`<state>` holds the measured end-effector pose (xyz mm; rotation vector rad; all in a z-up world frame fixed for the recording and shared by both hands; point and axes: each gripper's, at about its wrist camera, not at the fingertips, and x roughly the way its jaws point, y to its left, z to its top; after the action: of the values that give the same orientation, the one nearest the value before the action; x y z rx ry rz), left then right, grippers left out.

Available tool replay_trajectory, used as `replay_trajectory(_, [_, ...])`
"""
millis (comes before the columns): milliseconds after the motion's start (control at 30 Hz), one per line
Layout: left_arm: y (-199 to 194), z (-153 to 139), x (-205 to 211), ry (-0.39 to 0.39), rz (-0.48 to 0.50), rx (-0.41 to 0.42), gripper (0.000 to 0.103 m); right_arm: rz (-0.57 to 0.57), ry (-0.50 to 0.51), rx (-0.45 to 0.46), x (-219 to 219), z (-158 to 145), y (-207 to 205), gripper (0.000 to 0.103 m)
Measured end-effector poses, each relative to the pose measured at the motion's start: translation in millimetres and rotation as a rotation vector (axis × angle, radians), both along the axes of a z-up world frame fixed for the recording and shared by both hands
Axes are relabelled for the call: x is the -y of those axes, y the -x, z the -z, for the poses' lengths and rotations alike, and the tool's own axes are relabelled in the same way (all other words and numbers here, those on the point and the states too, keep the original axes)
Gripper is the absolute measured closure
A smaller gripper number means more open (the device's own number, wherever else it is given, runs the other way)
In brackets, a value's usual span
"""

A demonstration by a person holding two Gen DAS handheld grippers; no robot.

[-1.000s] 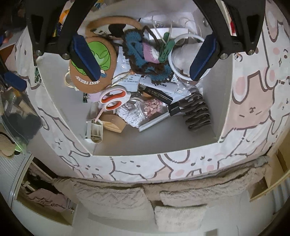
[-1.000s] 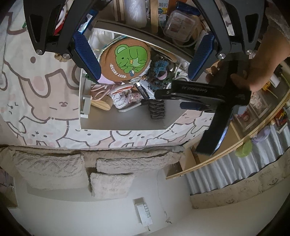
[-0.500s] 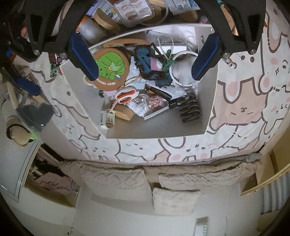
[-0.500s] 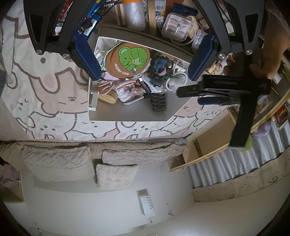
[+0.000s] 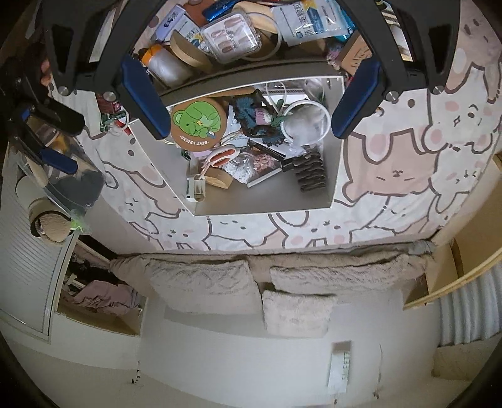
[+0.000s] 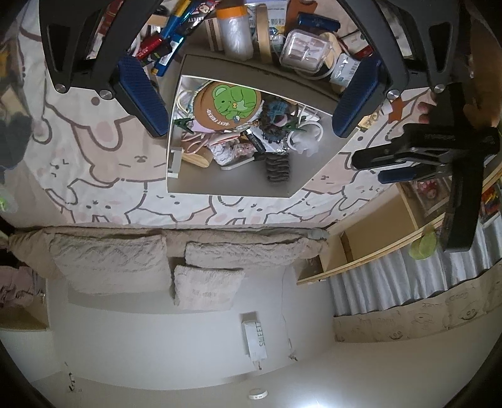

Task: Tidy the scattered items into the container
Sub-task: 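Raise both tools out of the box and back away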

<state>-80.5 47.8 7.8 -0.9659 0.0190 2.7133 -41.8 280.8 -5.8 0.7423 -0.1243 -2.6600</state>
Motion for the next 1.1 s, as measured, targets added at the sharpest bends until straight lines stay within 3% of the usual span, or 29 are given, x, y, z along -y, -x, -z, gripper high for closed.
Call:
replay_trajectory(700, [-55, -20, 12, -0.05, 0.027, -0.067, 0.0, 0.012, 0.001, -0.085, -5, -24, -50, 0.0])
replay_trajectory(1100, [-84, -14, 20, -0.094, 0.047, -0.152, 0.0, 0.007, -0.036, -0.14, -7, -13, -77, 0.0])
